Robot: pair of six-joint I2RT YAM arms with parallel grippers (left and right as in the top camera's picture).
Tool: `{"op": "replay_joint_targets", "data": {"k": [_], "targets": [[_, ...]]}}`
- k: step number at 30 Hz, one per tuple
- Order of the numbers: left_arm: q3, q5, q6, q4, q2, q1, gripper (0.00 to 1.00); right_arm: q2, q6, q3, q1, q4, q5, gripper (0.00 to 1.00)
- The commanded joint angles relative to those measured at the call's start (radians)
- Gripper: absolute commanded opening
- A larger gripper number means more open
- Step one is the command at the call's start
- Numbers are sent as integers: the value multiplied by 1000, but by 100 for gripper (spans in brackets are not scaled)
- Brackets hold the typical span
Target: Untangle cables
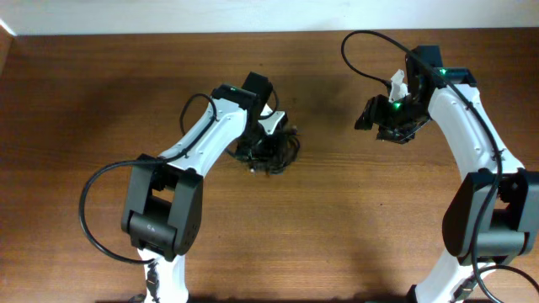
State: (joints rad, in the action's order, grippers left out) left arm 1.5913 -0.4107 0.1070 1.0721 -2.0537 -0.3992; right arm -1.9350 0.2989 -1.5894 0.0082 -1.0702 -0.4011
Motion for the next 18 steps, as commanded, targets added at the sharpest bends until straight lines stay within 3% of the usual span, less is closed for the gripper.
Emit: {"op": "replay_joint_targets", "data": {"k": [1, 6, 9, 13, 18], "targets": [[15, 13, -6, -60, -9, 0, 0, -2, -15, -8, 22, 7, -7, 62], [233, 7, -6, -18, 32, 1, 0, -2, -68, -8, 94, 46, -80, 62], [341, 6, -4, 23, 80, 1, 0, -2, -86, -8, 158, 150, -240, 62], [345, 5, 50, 49, 91, 13, 0, -2, 32, -9, 207, 268, -269, 61], [345, -216, 91, 11, 91, 83, 0, -2, 129, -9, 211, 325, -267, 61]]}}
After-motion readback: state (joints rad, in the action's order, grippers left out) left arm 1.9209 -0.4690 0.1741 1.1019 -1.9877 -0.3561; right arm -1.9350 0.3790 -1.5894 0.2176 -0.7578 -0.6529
